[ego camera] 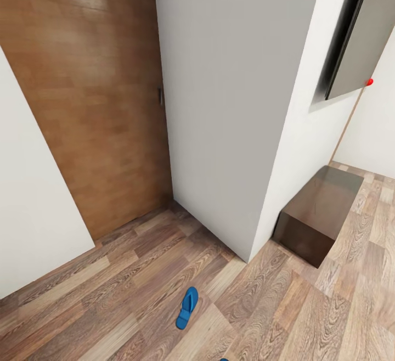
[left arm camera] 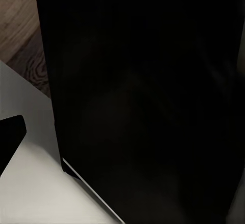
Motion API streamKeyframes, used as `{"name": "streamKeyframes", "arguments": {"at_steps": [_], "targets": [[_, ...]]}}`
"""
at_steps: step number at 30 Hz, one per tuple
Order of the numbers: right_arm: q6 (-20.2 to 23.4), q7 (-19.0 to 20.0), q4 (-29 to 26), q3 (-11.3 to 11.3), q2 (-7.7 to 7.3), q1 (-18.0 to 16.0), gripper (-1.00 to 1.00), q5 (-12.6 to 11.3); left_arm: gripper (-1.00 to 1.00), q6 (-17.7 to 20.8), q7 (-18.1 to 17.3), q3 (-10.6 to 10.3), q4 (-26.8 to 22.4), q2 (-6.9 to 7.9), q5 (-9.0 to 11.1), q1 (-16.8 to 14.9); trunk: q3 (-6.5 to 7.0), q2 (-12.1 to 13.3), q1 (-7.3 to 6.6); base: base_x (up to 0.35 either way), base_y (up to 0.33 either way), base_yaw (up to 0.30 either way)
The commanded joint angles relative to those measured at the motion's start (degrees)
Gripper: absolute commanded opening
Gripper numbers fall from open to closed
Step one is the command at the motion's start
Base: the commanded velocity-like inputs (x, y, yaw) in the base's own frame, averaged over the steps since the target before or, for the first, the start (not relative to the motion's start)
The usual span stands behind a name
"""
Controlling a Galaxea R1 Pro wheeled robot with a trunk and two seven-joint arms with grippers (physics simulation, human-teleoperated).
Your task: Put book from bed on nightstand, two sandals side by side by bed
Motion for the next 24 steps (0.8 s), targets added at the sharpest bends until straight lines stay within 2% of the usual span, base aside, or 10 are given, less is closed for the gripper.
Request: {"name": "streamKeyframes", "arguments": {"at_steps": [1,12,24], "targets": [[-0.1,0.0,0.0,0.0,0.01,0.0,1.0,0.0,1.0,-0.2,-0.2,0.0,0.0,0.02,0.0,0.0,-0.06,0.0,0.0,0.0,0.0,0.062],[-0.2,0.0,0.0,0.0,-0.02,0.0,1.0,0.0,1.0,-0.2,-0.1,0.0,0.0,0.02,0.0,0.0,-0.4,0.0,0.0,0.0,0.0,0.111],[-0.2,0.0,0.0,0.0,-0.03,0.0,1.0,0.0,1.0,-0.2,-0.2,0.0,0.0,0.04,0.0,0.0,-0.47,0.0,0.0,0.0,0.0,0.021]]}}
